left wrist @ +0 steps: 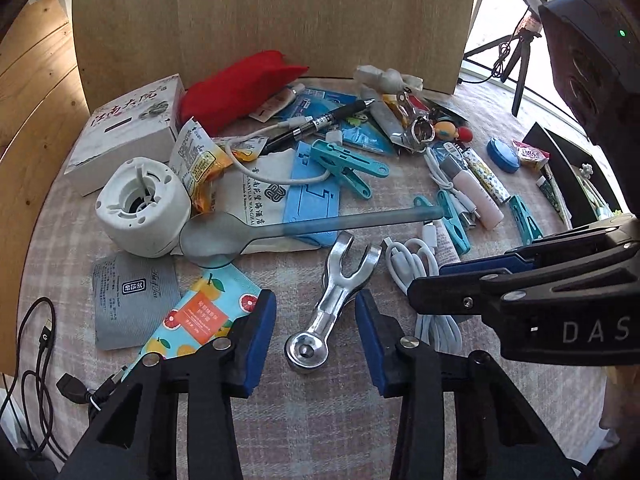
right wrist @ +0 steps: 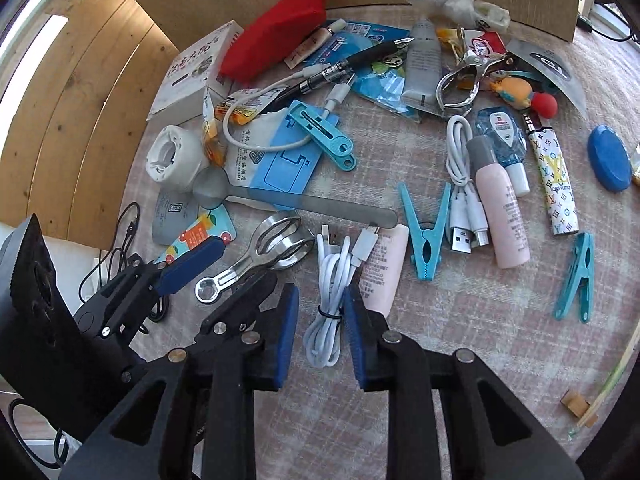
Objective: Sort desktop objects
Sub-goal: 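Grasp the silver wrench with the left gripper while the right grasps the white cable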
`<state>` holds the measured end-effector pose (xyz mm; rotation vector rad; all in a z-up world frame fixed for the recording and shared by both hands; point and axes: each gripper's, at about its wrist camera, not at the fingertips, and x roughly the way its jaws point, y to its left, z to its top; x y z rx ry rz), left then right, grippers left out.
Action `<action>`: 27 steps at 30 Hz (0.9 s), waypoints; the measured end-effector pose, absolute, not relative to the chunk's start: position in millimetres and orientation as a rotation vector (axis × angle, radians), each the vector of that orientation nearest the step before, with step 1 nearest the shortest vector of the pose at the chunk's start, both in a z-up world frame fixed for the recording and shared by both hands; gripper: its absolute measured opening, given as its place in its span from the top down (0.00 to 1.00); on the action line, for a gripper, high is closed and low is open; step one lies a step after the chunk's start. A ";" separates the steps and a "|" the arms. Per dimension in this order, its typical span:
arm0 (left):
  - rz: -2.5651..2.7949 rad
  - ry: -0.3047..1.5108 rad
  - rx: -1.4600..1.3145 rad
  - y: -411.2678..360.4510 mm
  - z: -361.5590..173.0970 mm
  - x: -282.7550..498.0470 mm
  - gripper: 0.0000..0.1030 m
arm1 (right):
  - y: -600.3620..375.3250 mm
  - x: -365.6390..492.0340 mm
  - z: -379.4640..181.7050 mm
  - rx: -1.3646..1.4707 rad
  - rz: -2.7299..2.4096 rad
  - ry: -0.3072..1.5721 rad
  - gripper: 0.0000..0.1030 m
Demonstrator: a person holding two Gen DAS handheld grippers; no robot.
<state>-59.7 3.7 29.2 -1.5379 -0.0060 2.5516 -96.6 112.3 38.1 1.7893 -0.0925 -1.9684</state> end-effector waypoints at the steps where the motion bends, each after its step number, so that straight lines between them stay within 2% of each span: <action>1: 2.548 -0.006 -1.536 3.3 28.6 -59.7 0.68 | 112.0 -97.2 36.2 1.800 -1.974 -0.077 0.77; 7: 2.513 -0.036 -1.539 0.3 22.5 -63.6 0.69 | 103.2 -99.7 26.9 1.824 -1.978 -0.040 0.78; 10: 2.515 -0.042 -1.525 1.6 23.1 -63.3 0.80 | 99.5 -96.0 27.2 1.807 -1.991 0.005 0.85; 12: 2.521 -0.049 -1.514 2.3 24.5 -61.8 0.85 | 103.6 -95.2 26.9 1.808 -1.989 -0.021 0.85; 21: 2.535 -0.129 -1.500 3.9 39.5 -44.4 0.85 | 131.1 -85.8 39.1 1.779 -1.997 -0.060 0.86; 27: 2.575 -0.118 -1.458 19.8 64.4 -29.3 0.85 | 146.6 -83.7 55.1 1.729 -2.019 -0.079 0.86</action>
